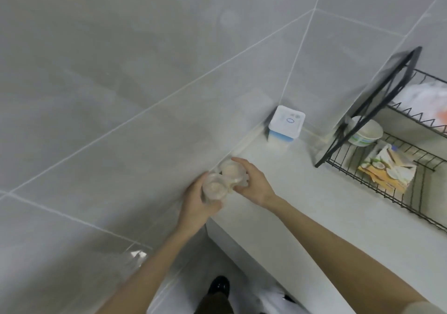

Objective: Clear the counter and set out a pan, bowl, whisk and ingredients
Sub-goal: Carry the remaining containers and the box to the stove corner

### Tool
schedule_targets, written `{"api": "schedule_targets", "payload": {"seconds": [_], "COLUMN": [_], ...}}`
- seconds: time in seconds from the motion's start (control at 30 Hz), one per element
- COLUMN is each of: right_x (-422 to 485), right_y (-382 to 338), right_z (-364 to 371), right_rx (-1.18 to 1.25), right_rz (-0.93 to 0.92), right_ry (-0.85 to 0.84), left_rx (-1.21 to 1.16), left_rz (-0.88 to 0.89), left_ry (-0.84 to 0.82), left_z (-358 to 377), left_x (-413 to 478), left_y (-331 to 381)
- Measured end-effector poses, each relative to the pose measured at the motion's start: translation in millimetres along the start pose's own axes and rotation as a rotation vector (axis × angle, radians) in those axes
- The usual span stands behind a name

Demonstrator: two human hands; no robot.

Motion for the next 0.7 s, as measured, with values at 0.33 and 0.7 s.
{"api": "schedule_targets", "payload": {"seconds": [0.33,0.7], "right_x": [-15,-130], "right_y": [1,48], "right_z": [-8,-95], "right_rx": [-0.028,0.112], "right_rz": [-0.025,0.167], "right_ry": [0.181,0.475], "left_rx": [-0.035,-0.06], "left_rz": [0.024,0.109], "left_ry": [-0.015,-0.352], "left_z": [1,89], "left_x": [5,4], "left_y": [-11,43]}}
Point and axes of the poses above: each hand's wrist, its own x-axis towards the middle knuckle, its own z-axis out of the palm, y = z × x, the point moved 9 cm from there along x, towards the middle knuckle, and after that the axes turned 4 degrees about -y, right-handed, at the moved point
